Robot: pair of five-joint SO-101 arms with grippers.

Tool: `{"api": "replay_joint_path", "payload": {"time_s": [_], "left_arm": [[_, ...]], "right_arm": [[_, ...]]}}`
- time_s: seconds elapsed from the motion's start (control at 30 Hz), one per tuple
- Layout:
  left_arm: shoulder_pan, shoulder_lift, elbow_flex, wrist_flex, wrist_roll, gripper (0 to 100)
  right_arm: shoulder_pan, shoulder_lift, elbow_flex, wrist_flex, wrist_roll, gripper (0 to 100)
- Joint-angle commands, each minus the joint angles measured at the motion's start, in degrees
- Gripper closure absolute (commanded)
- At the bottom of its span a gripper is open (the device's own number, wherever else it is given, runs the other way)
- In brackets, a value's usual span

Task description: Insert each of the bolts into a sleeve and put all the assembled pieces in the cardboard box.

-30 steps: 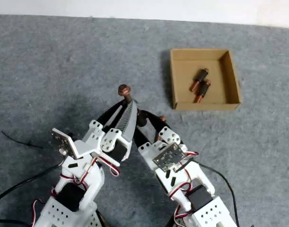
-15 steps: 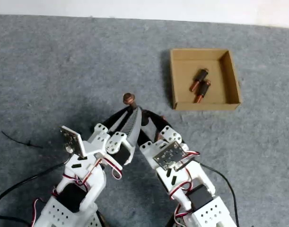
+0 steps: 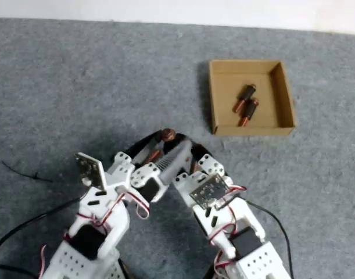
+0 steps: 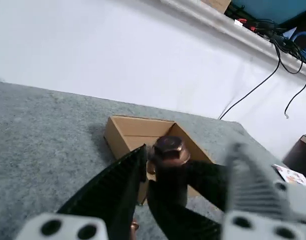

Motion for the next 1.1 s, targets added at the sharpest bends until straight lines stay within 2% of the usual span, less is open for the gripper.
{"api": "replay_joint_path", "payload": {"time_s": [0.0, 0.2, 0.37, 0.53, 0.7, 0.77, 0.93, 1.0, 1.07], "left_arm": [[0.7, -0.9, -1.5, 0.4, 0.4, 58], [-5.7, -1.0, -4.1, 0.4, 0.5, 58], [-16.5, -1.0, -8.3, 0.5, 9.2, 61], [-27.7, -1.0, -9.6, 0.4, 11.5, 75], [-28.8, -0.8, -8.2, 0.3, 11.3, 97], [-28.8, -0.8, -7.8, 0.3, 11.0, 99], [-28.8, -0.7, -5.2, 0.5, 4.0, 97], [-28.2, -0.7, -4.6, 0.9, -1.4, 97], [-26.7, -0.7, -4.9, 4.5, -9.6, 96]], "right_arm": [[0.7, -1.2, 1.2, -0.7, 0.4, 99.4], [0.8, -1.2, 1.2, -0.8, 0.4, 99.4], [0.8, -1.2, 1.3, -0.8, 0.4, 99.4], [0.9, -1.2, 1.3, -0.8, 0.4, 99.4], [0.9, -1.2, 1.3, -0.8, 0.4, 99.4], [0.9, -1.2, 1.4, -0.8, 0.4, 99.4], [0.9, -1.2, 1.4, -0.8, 0.4, 99.4], [1.0, -0.8, 1.4, -0.8, 0.4, 99.4], [1.0, -0.7, 1.4, -0.8, 0.4, 99.4]]}}
